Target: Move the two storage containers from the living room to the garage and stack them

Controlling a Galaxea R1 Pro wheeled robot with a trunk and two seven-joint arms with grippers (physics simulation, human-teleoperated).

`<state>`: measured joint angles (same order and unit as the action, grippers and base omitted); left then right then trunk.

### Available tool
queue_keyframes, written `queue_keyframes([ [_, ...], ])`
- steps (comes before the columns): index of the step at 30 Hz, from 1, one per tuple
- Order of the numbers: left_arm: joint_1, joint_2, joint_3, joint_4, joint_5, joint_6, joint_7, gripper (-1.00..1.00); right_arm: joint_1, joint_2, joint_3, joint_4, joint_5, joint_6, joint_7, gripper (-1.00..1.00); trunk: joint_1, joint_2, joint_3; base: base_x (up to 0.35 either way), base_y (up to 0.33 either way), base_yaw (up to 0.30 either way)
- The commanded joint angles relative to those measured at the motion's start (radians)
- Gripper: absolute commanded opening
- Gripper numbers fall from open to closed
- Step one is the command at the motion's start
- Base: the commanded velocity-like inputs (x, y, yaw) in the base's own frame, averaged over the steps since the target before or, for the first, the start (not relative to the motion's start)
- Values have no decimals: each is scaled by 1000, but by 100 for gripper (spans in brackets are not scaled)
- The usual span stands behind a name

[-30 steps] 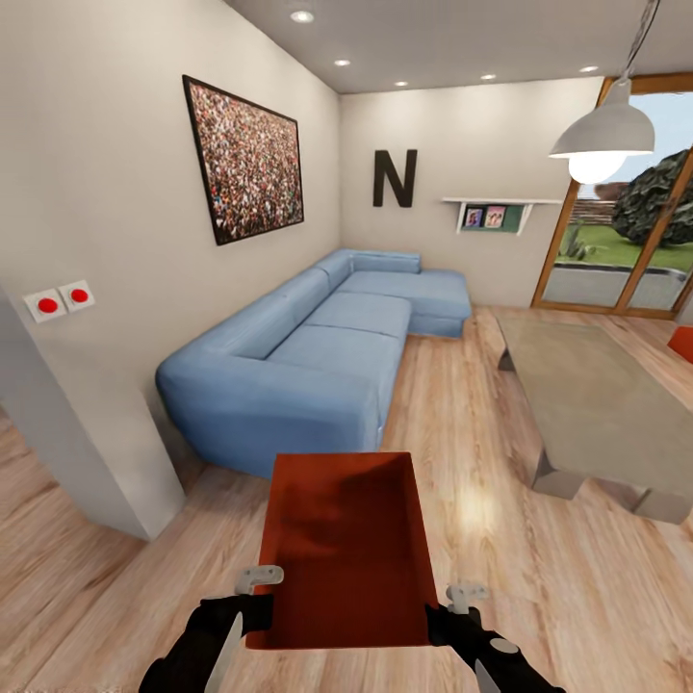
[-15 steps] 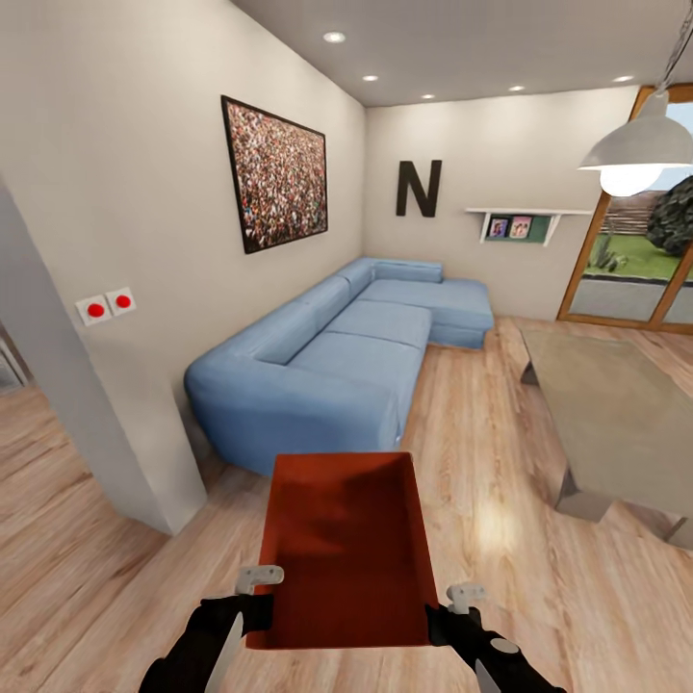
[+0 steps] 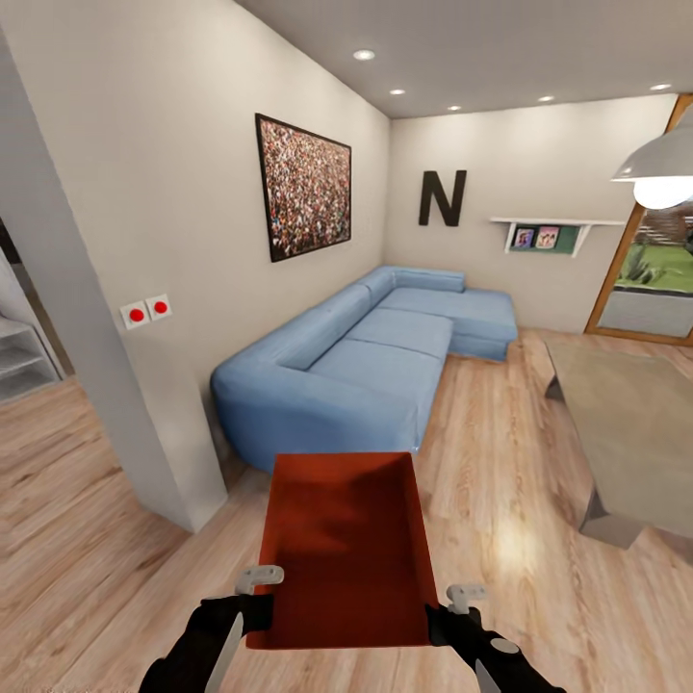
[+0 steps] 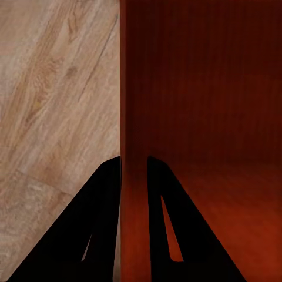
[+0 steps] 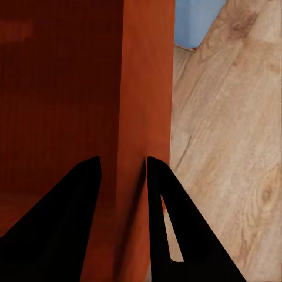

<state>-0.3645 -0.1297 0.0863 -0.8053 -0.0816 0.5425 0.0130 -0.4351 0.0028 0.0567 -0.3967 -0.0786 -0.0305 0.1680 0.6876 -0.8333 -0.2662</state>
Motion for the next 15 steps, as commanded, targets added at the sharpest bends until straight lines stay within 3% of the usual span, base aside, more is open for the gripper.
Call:
queue_keyframes([
  [1, -1, -2, 0, -2, 29, 4, -7, -100, -1, 2, 11, 2, -10, -3, 33, -100, -4, 6, 3, 0, 0, 163],
  [15, 0, -1, 0, -2, 29, 4, -7, -100, -1, 2, 11, 2, -10, -3, 33, -100, -57, 104, 67, 0, 0, 163],
])
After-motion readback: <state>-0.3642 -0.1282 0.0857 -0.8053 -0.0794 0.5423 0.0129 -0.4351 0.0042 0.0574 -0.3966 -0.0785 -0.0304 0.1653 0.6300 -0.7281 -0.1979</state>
